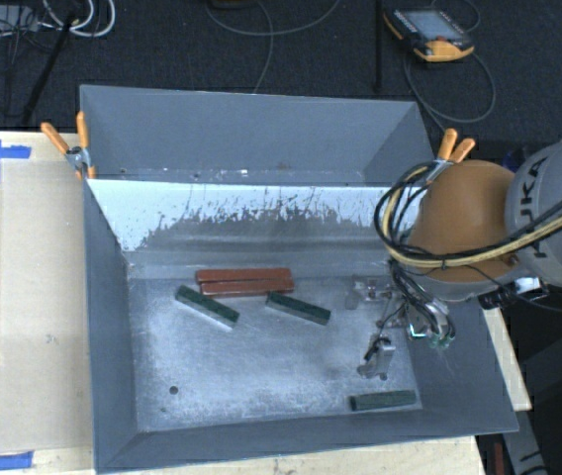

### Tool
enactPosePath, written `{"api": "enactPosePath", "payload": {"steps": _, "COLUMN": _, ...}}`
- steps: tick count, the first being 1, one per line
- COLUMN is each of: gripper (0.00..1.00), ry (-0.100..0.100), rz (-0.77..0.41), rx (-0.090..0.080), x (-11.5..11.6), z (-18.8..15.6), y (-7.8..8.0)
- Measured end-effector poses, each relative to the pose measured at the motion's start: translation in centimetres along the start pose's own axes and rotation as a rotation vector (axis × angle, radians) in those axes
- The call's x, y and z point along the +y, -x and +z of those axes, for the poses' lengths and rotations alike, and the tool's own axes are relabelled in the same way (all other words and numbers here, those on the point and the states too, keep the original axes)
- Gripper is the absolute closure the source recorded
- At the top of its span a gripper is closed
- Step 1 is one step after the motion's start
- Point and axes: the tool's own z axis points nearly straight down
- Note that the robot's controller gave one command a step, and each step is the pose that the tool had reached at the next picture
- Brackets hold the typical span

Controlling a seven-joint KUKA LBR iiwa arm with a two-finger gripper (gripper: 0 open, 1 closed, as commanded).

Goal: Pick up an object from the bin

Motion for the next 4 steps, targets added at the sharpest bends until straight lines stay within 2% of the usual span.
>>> {"api": "enactPosePath", "payload": {"steps": 1, "gripper": 0.00, "ry": 0.001, "rz": -0.009, "rx": -0.009, "x": 4.3, "z": 7.0, "y": 3.4}}
{"api": "enactPosePath", "payload": {"steps": 2, "gripper": 0.00, "ry": -0.002, "rz": 0.128, "rx": -0.013, "x": -1.6, "z": 6.5, "y": 9.0}}
{"api": "enactPosePath", "payload": {"steps": 3, "gripper": 0.00, "ry": 0.002, "rz": 0.234, "rx": -0.007, "x": 2.0, "z": 6.6, "y": 7.8}}
{"api": "enactPosePath", "payload": {"steps": 4, "gripper": 0.00, "ry": 0.002, "rz": 0.120, "rx": -0.018, "x": 7.4, "z": -2.5, "y": 9.2}}
